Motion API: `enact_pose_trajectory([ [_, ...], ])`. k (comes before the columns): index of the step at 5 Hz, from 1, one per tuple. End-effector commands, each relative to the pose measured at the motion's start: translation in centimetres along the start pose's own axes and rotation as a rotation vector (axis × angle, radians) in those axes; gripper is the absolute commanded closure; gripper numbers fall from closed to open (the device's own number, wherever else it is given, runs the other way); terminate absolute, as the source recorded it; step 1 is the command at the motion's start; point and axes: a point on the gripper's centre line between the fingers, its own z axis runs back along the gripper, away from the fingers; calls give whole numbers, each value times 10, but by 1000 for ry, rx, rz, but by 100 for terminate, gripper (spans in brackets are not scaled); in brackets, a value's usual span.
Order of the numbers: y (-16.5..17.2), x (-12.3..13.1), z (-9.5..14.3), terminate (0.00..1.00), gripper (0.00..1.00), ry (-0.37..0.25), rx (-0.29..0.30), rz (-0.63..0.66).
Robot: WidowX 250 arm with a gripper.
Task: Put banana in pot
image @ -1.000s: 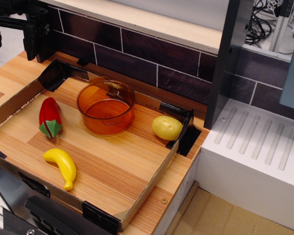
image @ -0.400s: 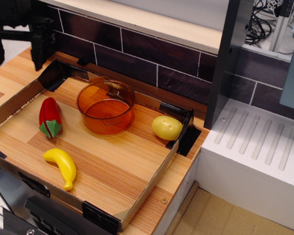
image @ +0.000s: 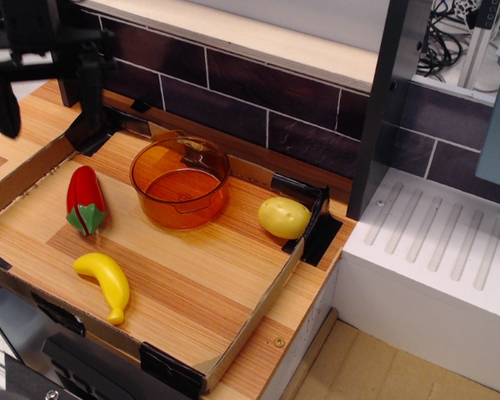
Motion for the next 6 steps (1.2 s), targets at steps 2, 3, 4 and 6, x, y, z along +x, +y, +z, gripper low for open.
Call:
enact_pose_trajectory([
  [2,-16,-29,-21,0,0,-207,-128,140],
  [3,-18,-32,-38,0,0,-204,-114,141],
  [4,-18,-37,-53,0,0,-200,-86,146],
  [6,-14,-45,-76,0,0,-169,-46,155],
])
